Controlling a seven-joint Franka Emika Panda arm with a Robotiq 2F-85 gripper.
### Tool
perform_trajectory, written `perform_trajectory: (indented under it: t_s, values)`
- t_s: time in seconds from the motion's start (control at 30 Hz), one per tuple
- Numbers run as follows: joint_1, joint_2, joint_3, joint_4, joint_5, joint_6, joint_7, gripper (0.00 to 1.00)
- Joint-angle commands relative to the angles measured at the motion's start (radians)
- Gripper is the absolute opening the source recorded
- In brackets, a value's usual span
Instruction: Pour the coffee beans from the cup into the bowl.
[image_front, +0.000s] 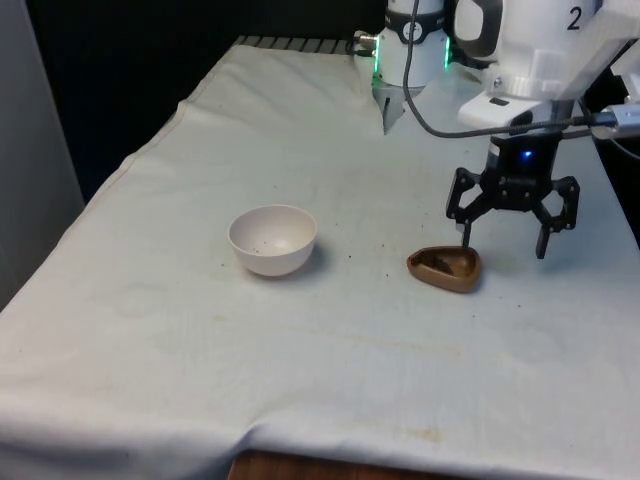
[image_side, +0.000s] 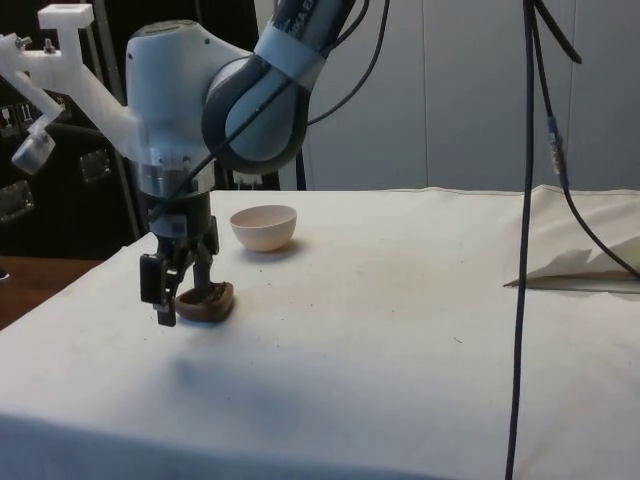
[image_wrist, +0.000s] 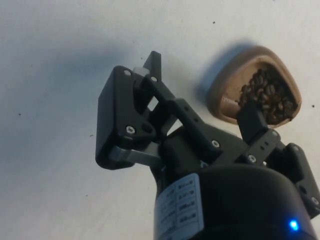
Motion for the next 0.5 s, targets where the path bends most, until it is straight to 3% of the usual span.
perform_trajectory:
  t_s: [0.0, 0.3, 0.47]
  values:
    - [0.000, 0.002, -0.001, 0.000, 0.000, 0.003, 0.000, 1.00]
    - [-0.004, 0.027, -0.011, 0.016, 0.000, 0.012, -0.001, 1.00]
    - [-0.013, 0.039, -0.012, 0.021, -0.001, 0.025, -0.004, 1.00]
